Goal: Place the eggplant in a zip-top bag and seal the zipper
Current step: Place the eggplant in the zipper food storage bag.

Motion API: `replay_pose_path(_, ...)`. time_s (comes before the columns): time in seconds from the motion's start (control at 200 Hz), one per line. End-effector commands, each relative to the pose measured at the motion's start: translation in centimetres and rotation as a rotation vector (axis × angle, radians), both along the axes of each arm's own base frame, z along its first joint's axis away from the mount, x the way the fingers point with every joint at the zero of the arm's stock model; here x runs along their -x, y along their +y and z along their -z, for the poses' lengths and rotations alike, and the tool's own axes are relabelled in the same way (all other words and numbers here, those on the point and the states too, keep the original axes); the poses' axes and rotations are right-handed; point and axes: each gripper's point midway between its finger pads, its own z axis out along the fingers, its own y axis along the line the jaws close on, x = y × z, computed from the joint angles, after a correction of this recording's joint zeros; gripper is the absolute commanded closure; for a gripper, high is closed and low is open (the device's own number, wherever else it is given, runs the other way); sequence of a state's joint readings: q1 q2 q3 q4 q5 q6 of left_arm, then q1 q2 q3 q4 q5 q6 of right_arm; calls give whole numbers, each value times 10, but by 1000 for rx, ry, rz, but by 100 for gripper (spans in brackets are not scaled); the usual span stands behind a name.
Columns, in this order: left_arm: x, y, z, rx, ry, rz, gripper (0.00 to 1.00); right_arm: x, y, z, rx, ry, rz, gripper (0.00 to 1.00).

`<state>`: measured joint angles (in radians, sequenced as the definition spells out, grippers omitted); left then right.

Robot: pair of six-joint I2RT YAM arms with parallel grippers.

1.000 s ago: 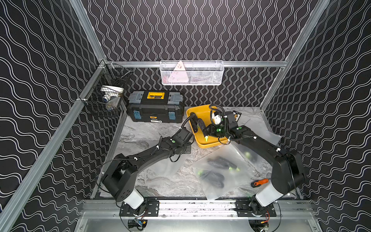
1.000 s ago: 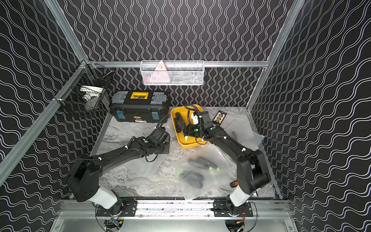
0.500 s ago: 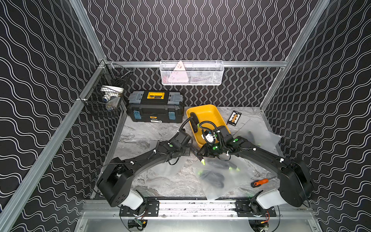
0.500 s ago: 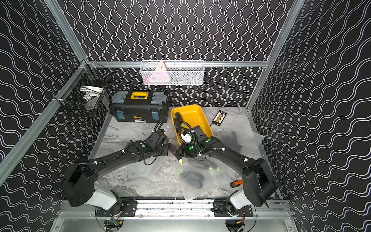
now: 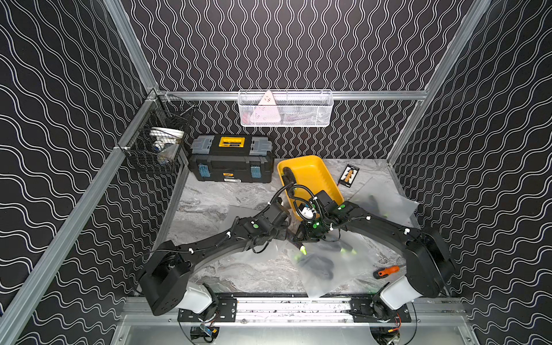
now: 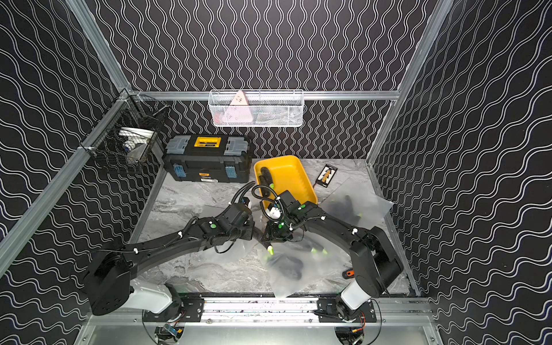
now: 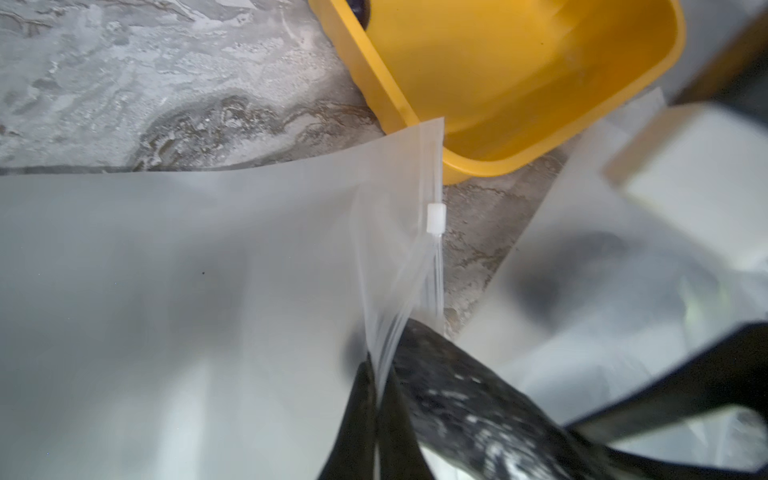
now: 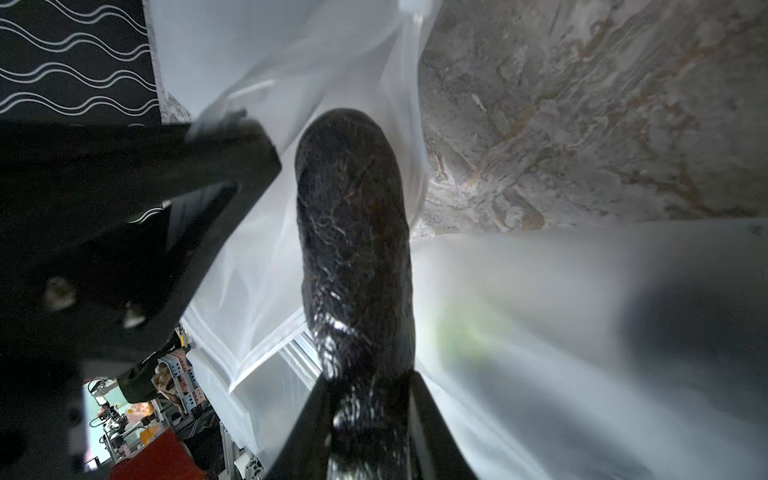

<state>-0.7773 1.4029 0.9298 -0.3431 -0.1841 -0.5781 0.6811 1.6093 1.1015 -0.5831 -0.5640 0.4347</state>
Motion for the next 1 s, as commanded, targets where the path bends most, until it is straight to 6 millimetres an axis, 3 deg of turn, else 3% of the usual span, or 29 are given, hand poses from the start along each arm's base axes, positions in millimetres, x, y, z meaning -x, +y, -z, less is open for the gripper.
replay_pose_path(0.0, 4, -2, -12, 75, -9, -28, 100, -4, 7, 0, -4, 17, 17, 83)
replay_pose_path(0.095, 9, 4, -18, 95, -4, -55, 100, -19, 23, -15, -50, -13, 34, 80)
replay_pose_path(0.28, 13, 16, -16, 76, 14, -106, 100, -36, 48, -35, -123, -31, 59, 55)
replay_pose_path(0.46, 7, 33, -11, 35, 22, -161, 100, -33, 34, -59, -138, -99, 86, 46)
replay_pose_path(0.555, 4, 37, -9, 43, 29, -174, 100, -24, 21, -59, -110, -119, 82, 48)
replay_pose_path(0.64, 2, 36, -8, 40, 34, -172, 100, -15, 16, -53, -113, -113, 69, 60)
replay_pose_path(0.671, 1, 36, -8, 40, 34, -173, 100, -8, 12, -41, -101, -88, 69, 64)
replay_pose_path(0.916, 2, 34, -2, 40, 49, -174, 100, -1, 43, -53, -213, -140, 40, 75)
replay_pose_path(0.996, 1, 34, -3, 36, 49, -173, 100, 2, 55, -48, -220, -127, 13, 78)
